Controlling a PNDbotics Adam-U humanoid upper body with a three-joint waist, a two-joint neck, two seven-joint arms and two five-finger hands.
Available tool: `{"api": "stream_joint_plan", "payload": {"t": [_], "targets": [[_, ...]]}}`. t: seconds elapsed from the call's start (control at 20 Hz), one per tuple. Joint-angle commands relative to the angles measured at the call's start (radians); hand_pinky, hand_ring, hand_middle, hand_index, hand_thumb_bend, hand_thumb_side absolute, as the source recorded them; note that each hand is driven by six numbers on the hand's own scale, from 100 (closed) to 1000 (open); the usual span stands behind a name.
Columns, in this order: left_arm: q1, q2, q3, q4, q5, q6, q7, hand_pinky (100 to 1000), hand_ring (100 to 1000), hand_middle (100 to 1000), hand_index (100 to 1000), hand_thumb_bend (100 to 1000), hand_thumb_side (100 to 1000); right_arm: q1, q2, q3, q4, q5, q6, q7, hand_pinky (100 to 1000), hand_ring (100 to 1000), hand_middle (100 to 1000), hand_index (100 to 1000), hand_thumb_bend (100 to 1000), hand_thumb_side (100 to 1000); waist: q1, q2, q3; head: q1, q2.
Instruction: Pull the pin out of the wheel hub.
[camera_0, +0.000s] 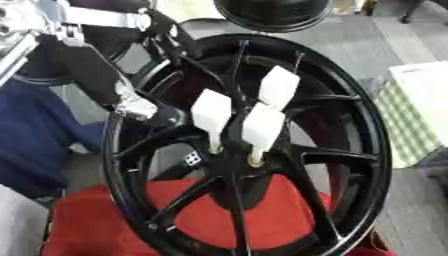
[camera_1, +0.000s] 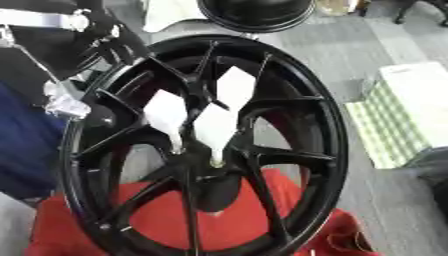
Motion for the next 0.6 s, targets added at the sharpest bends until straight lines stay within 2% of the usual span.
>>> {"api": "stream_joint_plan", "payload": {"t": [0.05,0.25,0.6], "targets": [[-0.029,0.005,0.002,0.006,-0.005,-0.012,-0.014,827,854,885,916,507,293,-0.021,-0.019,-0.006,-0.003,0.009,0.0,0.002,742,663,613,707,100,659,-0.004,-0.015,-0.003,0.006,-0.015],[-0.034,-0.002,0.0,0.015,0.0,-0.029,-0.03,828,858,892,914,492,208,-0.024,-0.015,-0.001,-0.001,0.011,0.002,0.003,741,662,611,706,100,661,-0.003,-0.008,-0.007,0.009,-0.016],[-0.046,-0.018,-0.005,0.034,0.007,-0.042,-0.046,818,854,882,901,471,188,-0.033,-0.007,0.006,-0.001,0.014,0.005,0.007,741,660,610,705,100,666,-0.001,0.001,-0.011,0.013,-0.018]]}}
